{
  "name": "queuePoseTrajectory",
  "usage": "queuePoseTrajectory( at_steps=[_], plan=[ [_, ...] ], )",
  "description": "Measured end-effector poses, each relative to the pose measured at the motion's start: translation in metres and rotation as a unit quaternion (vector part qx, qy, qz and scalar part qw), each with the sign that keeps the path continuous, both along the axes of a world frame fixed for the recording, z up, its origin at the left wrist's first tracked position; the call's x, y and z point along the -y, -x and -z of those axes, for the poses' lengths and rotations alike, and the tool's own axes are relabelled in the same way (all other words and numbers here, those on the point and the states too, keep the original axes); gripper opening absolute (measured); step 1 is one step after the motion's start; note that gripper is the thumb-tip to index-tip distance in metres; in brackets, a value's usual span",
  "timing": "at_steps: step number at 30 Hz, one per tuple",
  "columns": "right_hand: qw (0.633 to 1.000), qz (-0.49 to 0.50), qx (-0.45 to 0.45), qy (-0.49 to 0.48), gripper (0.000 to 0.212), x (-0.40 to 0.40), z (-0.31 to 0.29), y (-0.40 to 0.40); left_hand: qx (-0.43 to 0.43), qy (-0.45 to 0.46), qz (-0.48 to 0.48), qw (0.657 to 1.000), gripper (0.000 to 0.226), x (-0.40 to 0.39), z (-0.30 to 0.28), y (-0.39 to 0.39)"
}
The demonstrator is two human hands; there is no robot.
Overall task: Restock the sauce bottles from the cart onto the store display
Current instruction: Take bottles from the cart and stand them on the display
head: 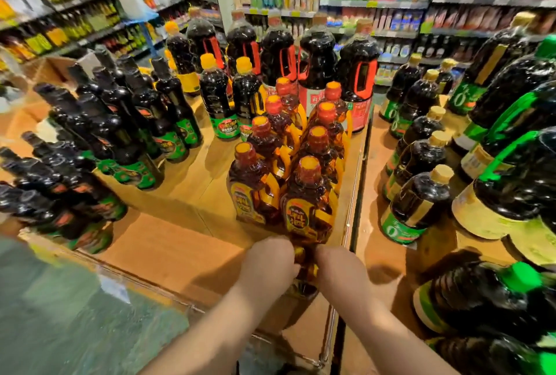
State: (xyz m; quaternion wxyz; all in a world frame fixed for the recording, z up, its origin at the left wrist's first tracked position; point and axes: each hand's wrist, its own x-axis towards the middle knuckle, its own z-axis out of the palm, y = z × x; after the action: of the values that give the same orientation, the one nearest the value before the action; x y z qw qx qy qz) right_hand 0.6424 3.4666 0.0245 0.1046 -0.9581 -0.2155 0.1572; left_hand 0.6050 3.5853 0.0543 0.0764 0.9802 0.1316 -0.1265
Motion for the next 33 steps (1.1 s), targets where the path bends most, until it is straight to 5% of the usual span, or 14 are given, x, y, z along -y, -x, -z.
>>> queuePoseTrajectory(
  at_steps=[7,9,18,21,25,33],
  plan=[
    [0.986,-0.155,0.062,0.006,0.009,-0.035,-0.052,0.029,-0.03,0.012,-0.114,0.993,0.005,-0.023,-0.024,0.052],
    [0.977,-0.203,0.058,-0.019,0.012,-0.053,-0.051,0.042,-0.018,0.004,-0.15,0.988,0.015,-0.031,-0.032,0.079],
    [0.881,-0.471,0.051,-0.005,0.021,-0.138,-0.064,0.153,-0.02,-0.082,-0.34,0.937,0.023,-0.066,-0.045,0.215],
    [0.83,-0.555,0.058,0.027,0.025,-0.164,-0.072,0.207,-0.03,-0.065,-0.415,0.907,0.026,-0.071,-0.046,0.276],
    [0.769,-0.633,0.077,-0.056,0.012,-0.17,-0.067,0.287,-0.048,-0.073,-0.506,0.858,0.025,-0.062,-0.04,0.372],
    [0.604,-0.787,0.047,-0.12,0.013,-0.17,-0.038,0.437,-0.025,-0.062,-0.713,0.698,0.025,-0.006,-0.025,0.548]
  ],
)
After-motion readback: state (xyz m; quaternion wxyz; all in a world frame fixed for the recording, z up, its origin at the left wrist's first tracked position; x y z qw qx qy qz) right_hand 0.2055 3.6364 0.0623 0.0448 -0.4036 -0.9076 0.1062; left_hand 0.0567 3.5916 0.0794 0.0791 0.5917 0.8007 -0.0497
